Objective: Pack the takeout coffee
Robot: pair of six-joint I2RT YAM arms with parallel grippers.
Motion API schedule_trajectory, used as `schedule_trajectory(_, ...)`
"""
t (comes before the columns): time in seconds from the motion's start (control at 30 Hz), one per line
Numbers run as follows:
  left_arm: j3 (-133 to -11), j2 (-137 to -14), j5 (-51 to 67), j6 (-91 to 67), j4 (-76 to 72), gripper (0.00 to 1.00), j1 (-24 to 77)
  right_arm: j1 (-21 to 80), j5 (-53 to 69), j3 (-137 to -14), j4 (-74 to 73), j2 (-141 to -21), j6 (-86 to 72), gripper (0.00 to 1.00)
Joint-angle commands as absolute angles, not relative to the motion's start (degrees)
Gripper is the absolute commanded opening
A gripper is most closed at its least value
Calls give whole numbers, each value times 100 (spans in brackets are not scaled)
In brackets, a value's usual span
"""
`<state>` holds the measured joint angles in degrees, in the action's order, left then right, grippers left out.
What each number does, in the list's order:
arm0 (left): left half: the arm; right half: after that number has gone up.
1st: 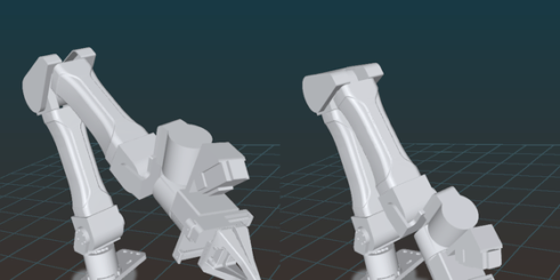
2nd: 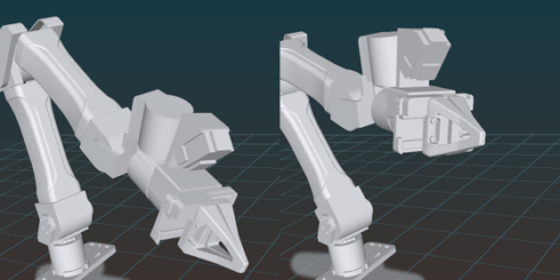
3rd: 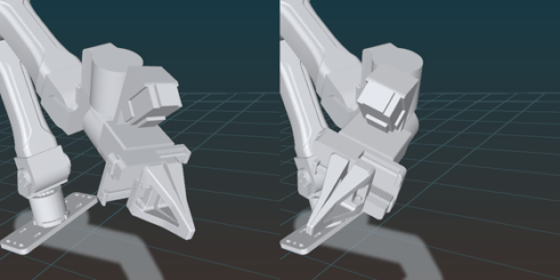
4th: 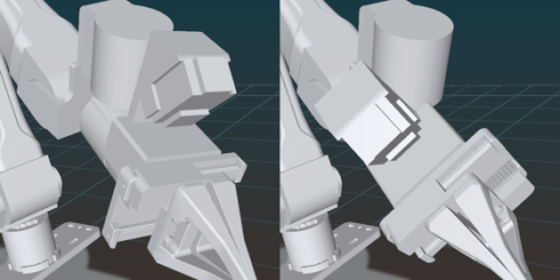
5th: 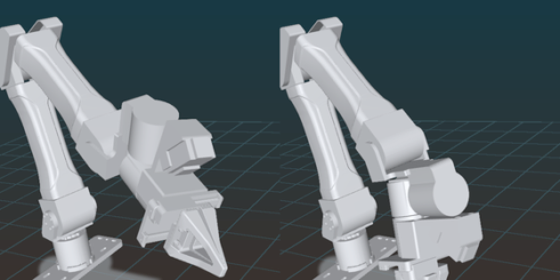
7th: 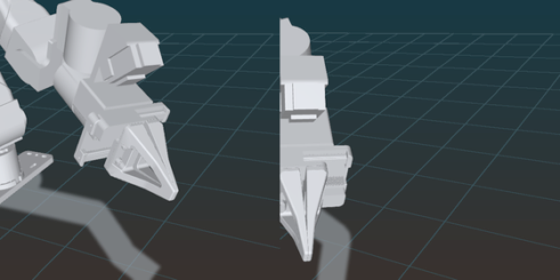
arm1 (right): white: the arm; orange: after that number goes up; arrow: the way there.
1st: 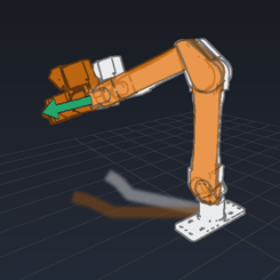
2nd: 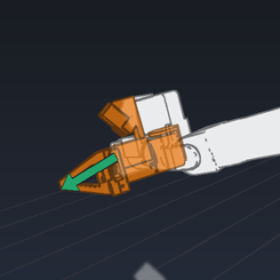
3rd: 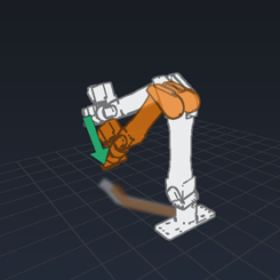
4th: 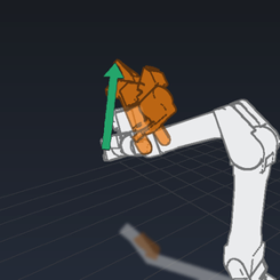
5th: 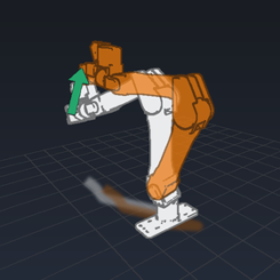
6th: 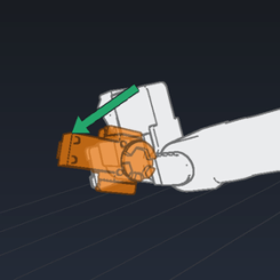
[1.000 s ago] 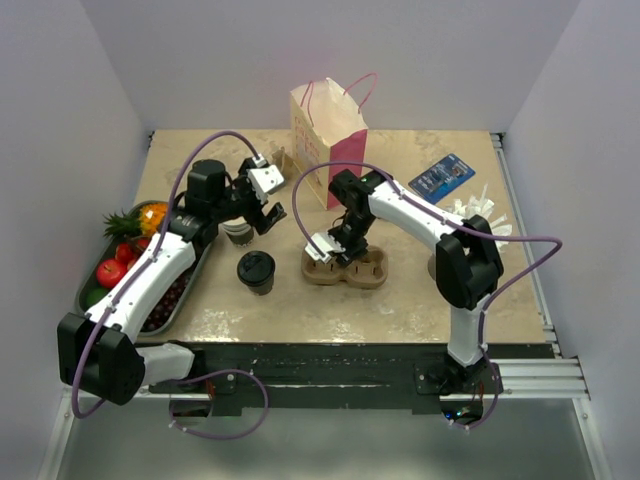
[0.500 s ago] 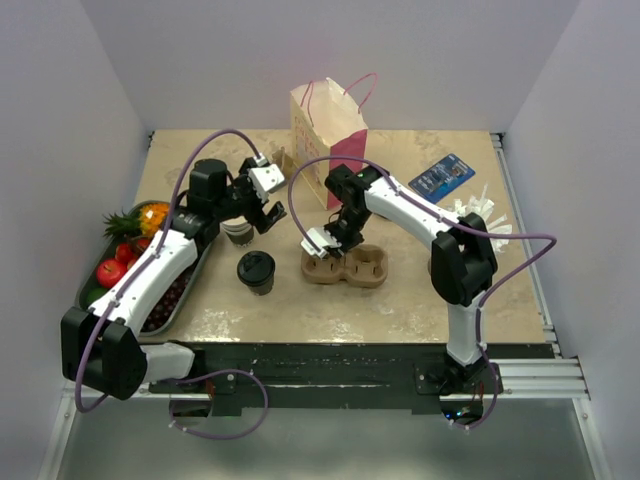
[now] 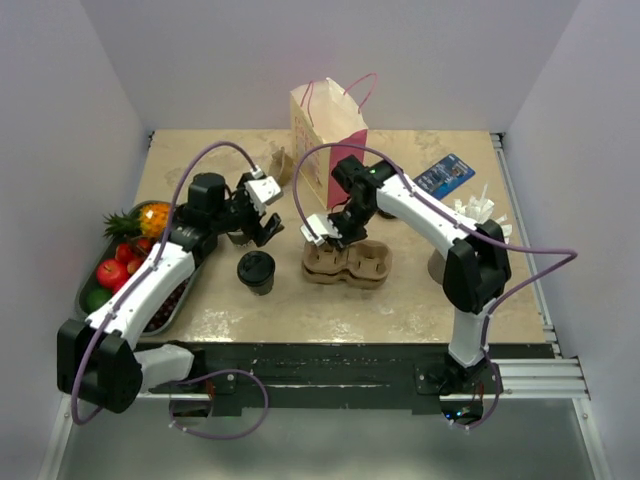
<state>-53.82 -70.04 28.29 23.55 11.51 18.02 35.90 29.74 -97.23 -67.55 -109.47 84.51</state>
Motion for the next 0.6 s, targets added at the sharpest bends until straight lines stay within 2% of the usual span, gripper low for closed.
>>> schedule_trajectory(0.0, -4940, -6023, 3049, 2425, 1010, 83, 1924, 3533, 3094, -9554, -6583, -10538, 7902, 0)
schedule_trajectory(0.13, -4703, -5748, 2936, 2996, 1555, 84, 2390, 3516, 3076, -9790, -6452, -10529, 7542, 0)
schedule_trajectory(0.4, -4588, -5757, 3014, 3216, 1380, 84, 2733, 3410, 3287, -9817, -6434, -10477, 7199, 0)
schedule_trajectory(0.5, -4439, -5591, 3102, 3664, 1406, 84, 3005, 3261, 3585, -9975, -6188, -10476, 6742, 0)
schedule_trajectory(0.57, -4246, -5476, 3243, 4259, 1459, 84, 3216, 3261, 3647, -10072, -6529, -10677, 6846, 0)
